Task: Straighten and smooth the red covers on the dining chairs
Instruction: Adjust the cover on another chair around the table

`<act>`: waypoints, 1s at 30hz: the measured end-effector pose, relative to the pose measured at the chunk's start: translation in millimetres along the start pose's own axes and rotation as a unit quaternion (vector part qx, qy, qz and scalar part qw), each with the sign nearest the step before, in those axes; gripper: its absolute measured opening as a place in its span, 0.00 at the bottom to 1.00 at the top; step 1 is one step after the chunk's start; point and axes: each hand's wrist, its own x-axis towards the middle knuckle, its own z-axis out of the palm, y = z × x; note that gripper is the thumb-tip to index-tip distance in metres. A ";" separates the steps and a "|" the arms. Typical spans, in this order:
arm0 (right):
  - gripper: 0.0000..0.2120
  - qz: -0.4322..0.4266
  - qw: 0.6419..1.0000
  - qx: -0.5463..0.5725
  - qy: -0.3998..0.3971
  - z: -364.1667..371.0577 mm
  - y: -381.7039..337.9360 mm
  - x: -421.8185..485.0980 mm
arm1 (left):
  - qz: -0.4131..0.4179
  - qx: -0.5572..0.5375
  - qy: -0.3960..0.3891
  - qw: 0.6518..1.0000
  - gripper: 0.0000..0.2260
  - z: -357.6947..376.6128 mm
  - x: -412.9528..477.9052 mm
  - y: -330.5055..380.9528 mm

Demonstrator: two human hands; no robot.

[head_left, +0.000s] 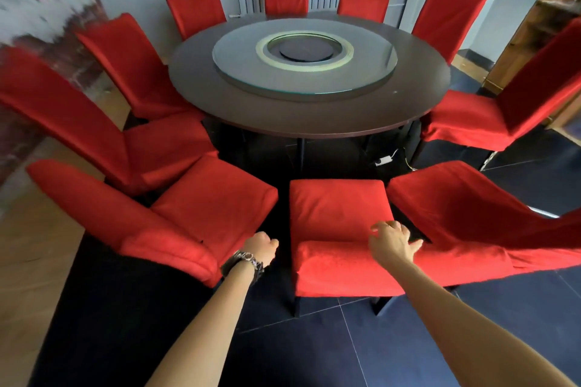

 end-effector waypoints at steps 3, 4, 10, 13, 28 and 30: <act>0.14 -0.118 0.992 -0.014 0.050 12.0 -47.9 -26.2 | 0.047 0.040 0.045 0.997 0.08 -48.4 -4.5 -25.8; 0.14 -0.149 0.987 -0.017 0.062 17.1 -63.8 -34.8 | 0.060 0.061 0.060 0.994 0.08 -64.0 -6.1 -34.9; 0.13 -0.226 0.971 -0.027 0.066 51.4 -147.4 -81.2 | 0.085 0.146 0.130 0.977 0.09 -134.0 -15.6 -93.0; 0.14 -0.248 0.967 -0.029 0.049 69.2 -175.8 -96.9 | 0.086 0.165 0.152 0.971 0.09 -155.3 -17.1 -120.9; 0.15 -0.314 0.946 -0.060 -0.044 119.0 -316.2 -60.2 | 0.026 0.171 0.261 0.950 0.13 -263.0 48.3 -188.9; 0.15 -0.314 0.945 -0.067 -0.054 118.7 -335.9 -45.6 | 0.012 0.177 0.256 0.950 0.14 -283.1 63.0 -189.9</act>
